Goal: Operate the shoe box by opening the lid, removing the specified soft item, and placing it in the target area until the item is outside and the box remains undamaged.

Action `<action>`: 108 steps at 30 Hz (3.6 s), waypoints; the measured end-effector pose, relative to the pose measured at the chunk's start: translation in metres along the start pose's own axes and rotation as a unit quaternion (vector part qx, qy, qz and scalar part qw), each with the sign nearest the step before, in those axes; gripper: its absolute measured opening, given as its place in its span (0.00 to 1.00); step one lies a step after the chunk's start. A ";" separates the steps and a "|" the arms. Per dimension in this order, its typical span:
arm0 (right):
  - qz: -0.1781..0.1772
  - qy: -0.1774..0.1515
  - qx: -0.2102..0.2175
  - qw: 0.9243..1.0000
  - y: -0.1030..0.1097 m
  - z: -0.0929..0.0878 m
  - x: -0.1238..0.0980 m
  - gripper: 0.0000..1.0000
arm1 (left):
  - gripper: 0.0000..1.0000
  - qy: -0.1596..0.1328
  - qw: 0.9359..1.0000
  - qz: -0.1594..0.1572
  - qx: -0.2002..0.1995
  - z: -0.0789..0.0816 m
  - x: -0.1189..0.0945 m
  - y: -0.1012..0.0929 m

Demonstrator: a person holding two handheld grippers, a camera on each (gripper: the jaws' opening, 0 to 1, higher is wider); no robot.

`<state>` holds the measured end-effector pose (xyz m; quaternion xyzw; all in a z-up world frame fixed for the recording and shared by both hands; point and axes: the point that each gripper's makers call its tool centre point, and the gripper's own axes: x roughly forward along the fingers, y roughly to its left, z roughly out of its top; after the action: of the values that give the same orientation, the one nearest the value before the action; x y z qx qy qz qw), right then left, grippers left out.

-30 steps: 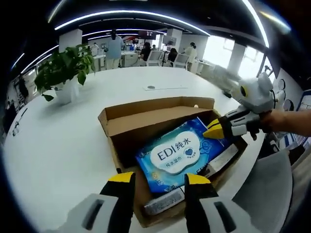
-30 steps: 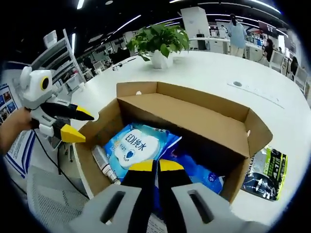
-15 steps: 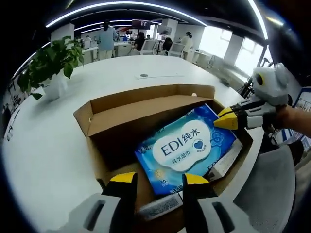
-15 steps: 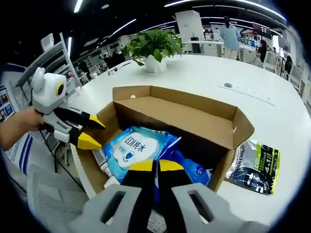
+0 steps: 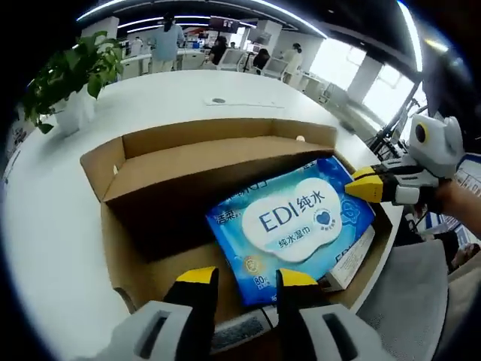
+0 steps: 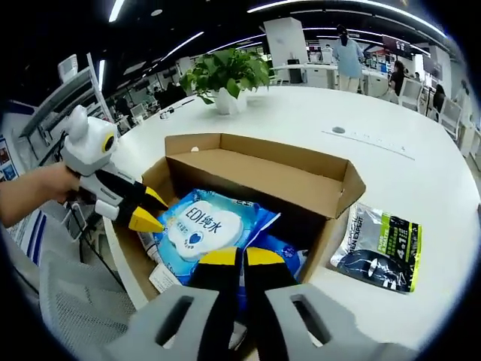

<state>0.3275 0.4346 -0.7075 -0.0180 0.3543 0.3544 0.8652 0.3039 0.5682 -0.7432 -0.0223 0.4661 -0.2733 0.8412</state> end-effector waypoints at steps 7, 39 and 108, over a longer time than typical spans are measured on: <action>-0.005 -0.001 -0.008 1.000 -0.002 -0.002 -0.001 0.00 | 0.25 0.004 0.999 -0.023 -0.025 -0.002 0.010 -0.004; -0.010 -0.011 0.038 0.999 -0.009 -0.005 -0.002 0.00 | 0.03 -0.005 0.996 -0.021 -0.089 0.007 0.005 -0.008; -0.041 -0.097 0.106 0.989 -0.123 0.010 -0.158 0.00 | 0.02 -0.041 0.997 -0.055 0.021 0.110 0.018 -0.179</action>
<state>0.3320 0.2507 -0.6280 0.0938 0.3031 0.2792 0.9063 0.3202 0.3834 -0.6433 -0.0417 0.4231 -0.3275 0.8438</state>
